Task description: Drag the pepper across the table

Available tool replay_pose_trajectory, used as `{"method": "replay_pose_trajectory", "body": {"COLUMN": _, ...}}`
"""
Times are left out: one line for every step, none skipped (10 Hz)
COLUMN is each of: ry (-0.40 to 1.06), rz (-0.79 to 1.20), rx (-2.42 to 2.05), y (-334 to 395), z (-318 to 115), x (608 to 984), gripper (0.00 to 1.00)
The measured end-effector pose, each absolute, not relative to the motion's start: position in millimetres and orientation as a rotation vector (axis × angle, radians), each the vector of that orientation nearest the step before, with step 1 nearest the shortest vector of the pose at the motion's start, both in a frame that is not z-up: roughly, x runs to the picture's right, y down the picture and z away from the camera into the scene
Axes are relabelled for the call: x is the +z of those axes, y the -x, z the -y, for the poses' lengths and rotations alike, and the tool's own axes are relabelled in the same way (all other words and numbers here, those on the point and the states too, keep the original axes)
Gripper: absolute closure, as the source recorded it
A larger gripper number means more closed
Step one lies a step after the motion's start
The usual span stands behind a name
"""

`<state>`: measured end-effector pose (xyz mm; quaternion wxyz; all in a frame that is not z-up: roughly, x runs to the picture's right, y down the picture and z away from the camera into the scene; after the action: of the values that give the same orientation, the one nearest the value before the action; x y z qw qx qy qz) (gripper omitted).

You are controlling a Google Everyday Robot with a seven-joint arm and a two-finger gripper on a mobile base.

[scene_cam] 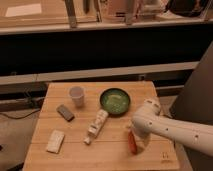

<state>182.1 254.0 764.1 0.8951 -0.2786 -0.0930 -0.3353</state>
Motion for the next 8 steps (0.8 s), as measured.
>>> {"method": "replay_pose_trajectory", "body": {"ry": 0.573, "rz": 0.203, "rx": -0.699, "y": -182, "z": -255, "x": 763, "gripper": 0.2}}
{"method": "replay_pose_trajectory", "body": {"ry": 0.563, "rz": 0.226, "rx": -0.706, "y": -184, "z": -257, "x": 762, "gripper": 0.2}}
{"method": "replay_pose_trajectory", "body": {"ry": 0.561, "rz": 0.228, "rx": -0.706, "y": -186, "z": -257, "x": 761, "gripper": 0.2}}
{"method": "replay_pose_trajectory", "body": {"ry": 0.559, "rz": 0.239, "rx": -0.707, "y": -182, "z": -259, "x": 763, "gripper": 0.2}}
{"method": "replay_pose_trajectory", "body": {"ry": 0.557, "rz": 0.24, "rx": -0.709, "y": -183, "z": -260, "x": 763, "gripper": 0.2}}
{"method": "replay_pose_trajectory", "body": {"ry": 0.557, "rz": 0.243, "rx": -0.709, "y": -184, "z": -262, "x": 763, "gripper": 0.2}}
{"method": "replay_pose_trajectory", "body": {"ry": 0.553, "rz": 0.256, "rx": -0.719, "y": -181, "z": -263, "x": 762, "gripper": 0.2}}
{"method": "replay_pose_trajectory", "body": {"ry": 0.553, "rz": 0.267, "rx": -0.724, "y": -181, "z": -266, "x": 760, "gripper": 0.2}}
